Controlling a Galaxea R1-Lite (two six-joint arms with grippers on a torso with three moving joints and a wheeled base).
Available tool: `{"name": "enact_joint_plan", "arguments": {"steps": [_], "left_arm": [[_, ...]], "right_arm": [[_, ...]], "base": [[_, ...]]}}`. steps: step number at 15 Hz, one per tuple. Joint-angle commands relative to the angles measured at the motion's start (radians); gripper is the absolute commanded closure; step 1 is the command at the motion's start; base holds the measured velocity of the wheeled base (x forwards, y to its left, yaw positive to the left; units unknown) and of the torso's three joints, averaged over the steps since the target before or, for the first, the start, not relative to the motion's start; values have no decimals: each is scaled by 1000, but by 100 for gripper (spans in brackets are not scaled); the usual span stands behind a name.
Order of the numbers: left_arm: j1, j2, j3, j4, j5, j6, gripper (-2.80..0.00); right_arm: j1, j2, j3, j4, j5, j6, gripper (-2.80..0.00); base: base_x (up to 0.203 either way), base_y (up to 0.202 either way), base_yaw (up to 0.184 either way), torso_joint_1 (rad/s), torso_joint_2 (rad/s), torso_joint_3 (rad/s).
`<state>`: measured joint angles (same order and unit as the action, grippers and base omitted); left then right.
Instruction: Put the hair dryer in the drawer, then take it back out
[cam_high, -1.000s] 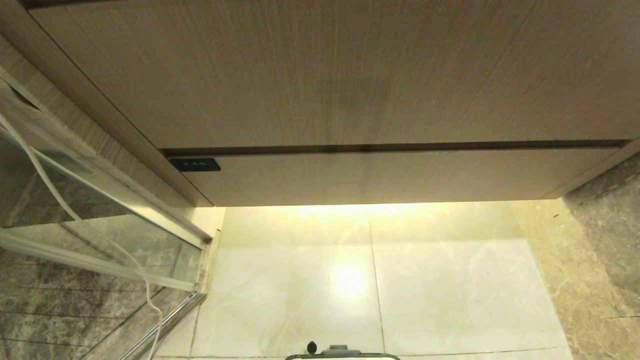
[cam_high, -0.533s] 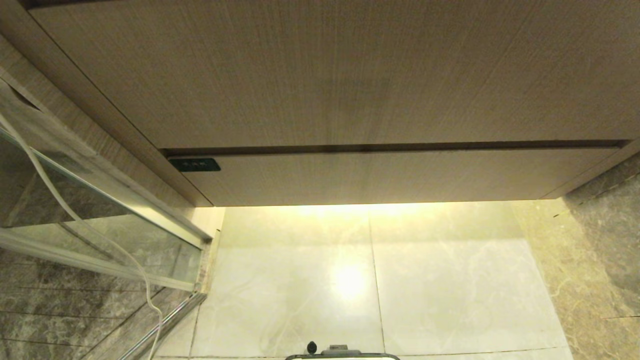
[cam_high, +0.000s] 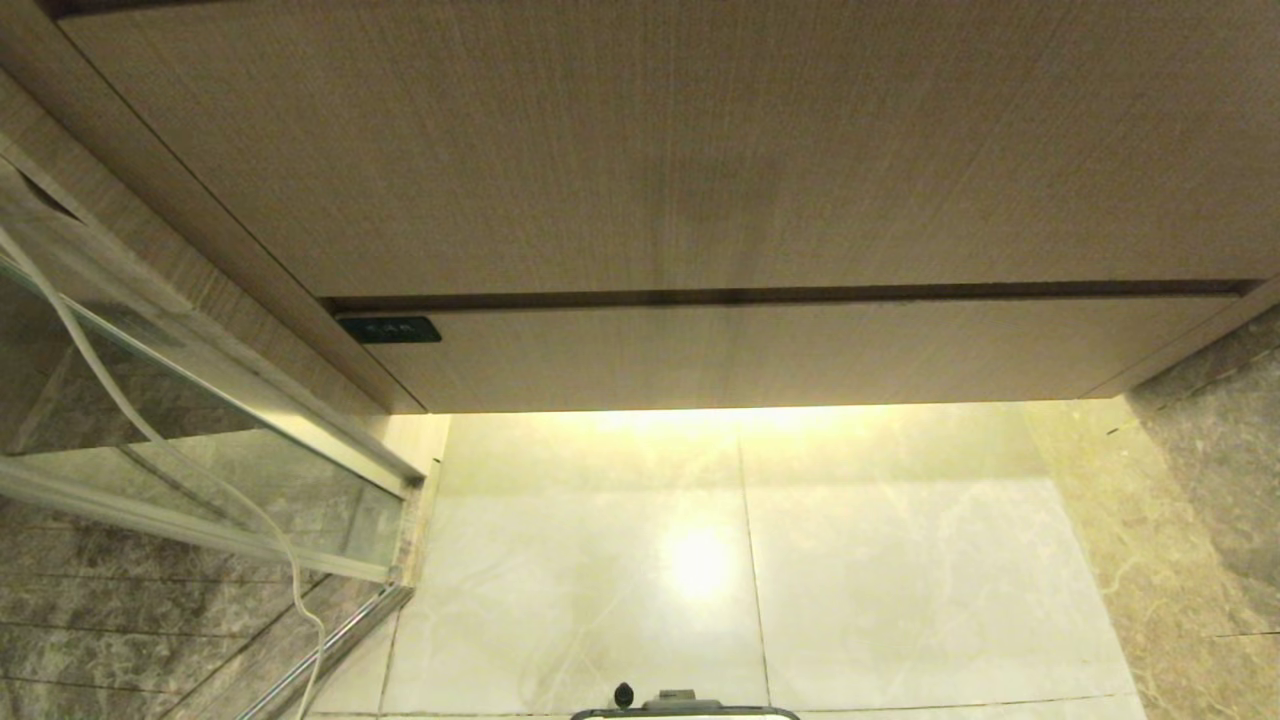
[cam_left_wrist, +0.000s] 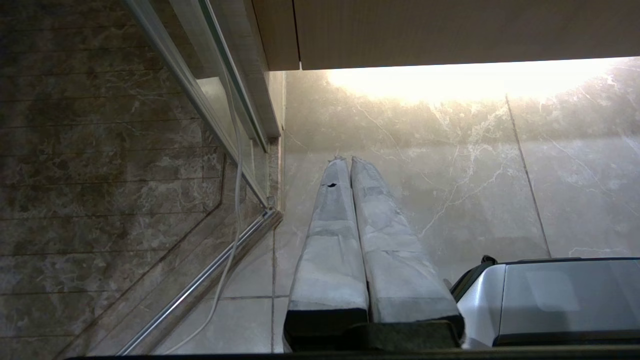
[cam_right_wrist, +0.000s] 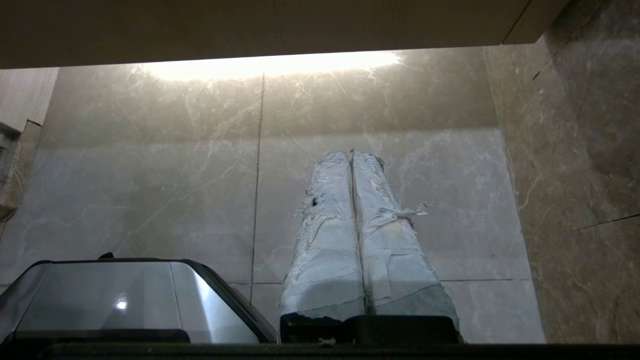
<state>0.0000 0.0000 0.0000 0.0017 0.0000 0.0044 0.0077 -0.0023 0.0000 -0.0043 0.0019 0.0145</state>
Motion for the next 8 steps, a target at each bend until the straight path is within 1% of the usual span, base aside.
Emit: {"name": "enact_joint_plan", "arguments": {"steps": [1, 8], "left_arm": [[0, 0, 0, 0, 0, 0, 0], [0, 0, 2, 0, 0, 0, 0]], "right_arm": [[0, -1, 3, -3, -2, 1, 0], [0, -1, 3, -2, -2, 18, 0]], "base": [[0, 0, 0, 0, 0, 0], [0, 0, 0, 0, 0, 0]]}}
